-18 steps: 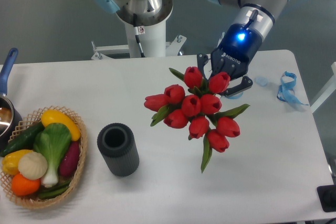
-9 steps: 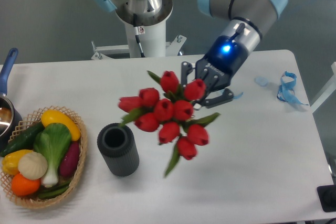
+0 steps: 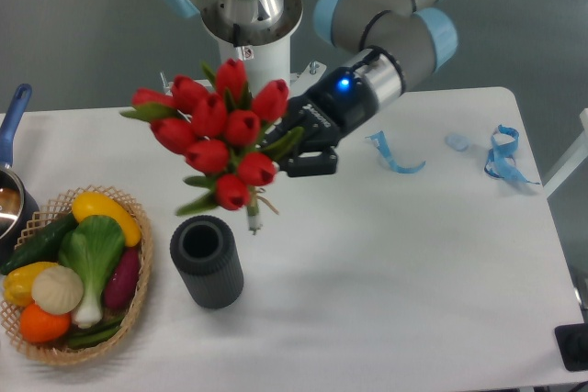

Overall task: Insert the flowers into the vase
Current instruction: 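Carry the tulip bouquet over the black vase, stems pointing down, then lower the tulip stems into the black vase opening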

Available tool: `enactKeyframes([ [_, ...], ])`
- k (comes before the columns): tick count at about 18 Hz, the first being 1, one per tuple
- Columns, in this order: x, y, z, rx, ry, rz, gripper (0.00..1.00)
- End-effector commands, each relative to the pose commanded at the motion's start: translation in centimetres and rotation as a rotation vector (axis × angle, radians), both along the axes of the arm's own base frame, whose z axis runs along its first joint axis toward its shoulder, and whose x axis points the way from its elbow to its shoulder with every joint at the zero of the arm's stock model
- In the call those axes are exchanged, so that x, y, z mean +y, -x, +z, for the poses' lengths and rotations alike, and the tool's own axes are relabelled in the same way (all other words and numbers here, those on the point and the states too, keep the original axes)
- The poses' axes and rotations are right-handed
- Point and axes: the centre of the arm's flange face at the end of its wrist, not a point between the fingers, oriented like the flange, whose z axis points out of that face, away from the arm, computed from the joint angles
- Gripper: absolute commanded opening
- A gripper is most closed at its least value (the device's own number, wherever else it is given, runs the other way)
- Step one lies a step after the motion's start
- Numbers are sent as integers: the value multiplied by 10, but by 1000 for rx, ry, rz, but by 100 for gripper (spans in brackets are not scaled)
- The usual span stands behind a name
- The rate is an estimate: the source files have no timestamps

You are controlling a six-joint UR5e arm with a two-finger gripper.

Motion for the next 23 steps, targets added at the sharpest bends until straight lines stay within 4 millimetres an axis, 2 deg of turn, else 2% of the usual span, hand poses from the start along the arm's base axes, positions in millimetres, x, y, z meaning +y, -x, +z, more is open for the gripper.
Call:
enactKeyframes([
  [7, 15, -11, -2, 12, -7, -36, 6],
  [10, 21, -13, -11, 7, -4, -46, 6],
  [12, 27, -16, -22, 11, -5, -57, 6],
  [17, 40, -21, -61, 13, -4, -79, 6],
  [23, 38, -25, -95, -30, 25, -80, 6],
])
